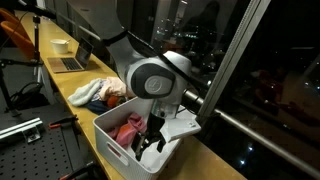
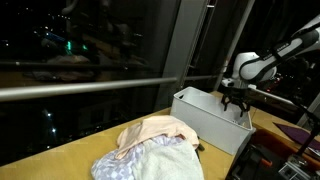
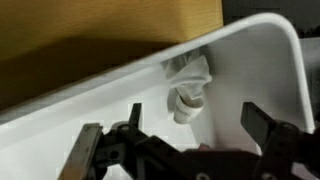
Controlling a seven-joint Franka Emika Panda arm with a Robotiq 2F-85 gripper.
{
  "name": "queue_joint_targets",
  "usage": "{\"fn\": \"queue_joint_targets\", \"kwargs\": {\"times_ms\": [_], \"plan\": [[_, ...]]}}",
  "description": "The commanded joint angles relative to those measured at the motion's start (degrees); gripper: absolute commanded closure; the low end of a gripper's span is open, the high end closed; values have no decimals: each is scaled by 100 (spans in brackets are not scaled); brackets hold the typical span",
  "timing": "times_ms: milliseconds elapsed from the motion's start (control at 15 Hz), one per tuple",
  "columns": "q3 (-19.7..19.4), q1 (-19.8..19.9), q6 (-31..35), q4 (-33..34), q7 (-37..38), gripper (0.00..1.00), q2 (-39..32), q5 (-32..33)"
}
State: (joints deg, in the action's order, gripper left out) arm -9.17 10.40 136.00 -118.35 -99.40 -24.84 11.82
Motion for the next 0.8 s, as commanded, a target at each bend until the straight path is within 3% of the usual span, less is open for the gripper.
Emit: {"fn": "queue_joint_targets", "kwargs": {"times_ms": [0,733], "plan": [[59,75,396,-213,257,0,-98,328],[179,29,275,26,447,0,-235,613]]}}
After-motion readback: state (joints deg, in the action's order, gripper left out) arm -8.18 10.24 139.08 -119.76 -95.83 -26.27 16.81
